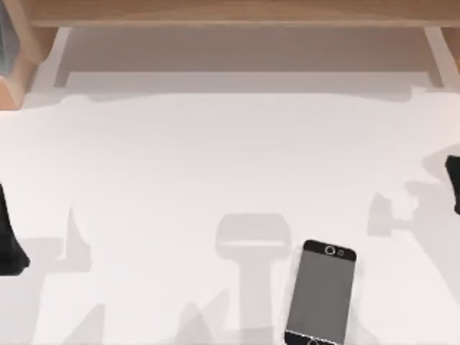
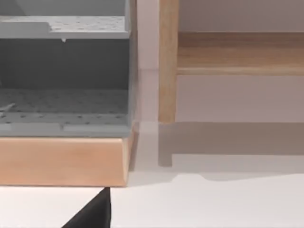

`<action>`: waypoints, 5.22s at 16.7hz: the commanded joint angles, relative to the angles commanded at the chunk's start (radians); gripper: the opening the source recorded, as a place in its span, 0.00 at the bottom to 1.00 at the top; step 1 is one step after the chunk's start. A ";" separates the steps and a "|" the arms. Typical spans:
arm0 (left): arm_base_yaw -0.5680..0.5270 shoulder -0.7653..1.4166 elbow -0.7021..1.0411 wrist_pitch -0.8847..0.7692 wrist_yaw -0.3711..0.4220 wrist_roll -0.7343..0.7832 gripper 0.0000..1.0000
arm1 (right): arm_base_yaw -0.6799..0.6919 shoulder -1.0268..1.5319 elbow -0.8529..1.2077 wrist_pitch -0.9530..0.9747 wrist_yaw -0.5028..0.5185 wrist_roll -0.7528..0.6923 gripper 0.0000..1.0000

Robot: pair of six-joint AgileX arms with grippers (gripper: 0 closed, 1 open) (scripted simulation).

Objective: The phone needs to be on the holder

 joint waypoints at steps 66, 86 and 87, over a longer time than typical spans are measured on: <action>0.000 0.000 0.000 0.000 0.000 0.000 1.00 | 0.457 1.149 0.551 -0.422 0.003 0.573 0.00; 0.000 0.000 0.000 0.000 0.000 0.000 1.00 | -0.170 0.638 0.501 0.123 -0.001 -0.091 0.00; 0.000 0.000 0.000 0.000 0.000 0.000 1.00 | -0.201 0.622 0.485 0.150 0.001 -0.119 0.00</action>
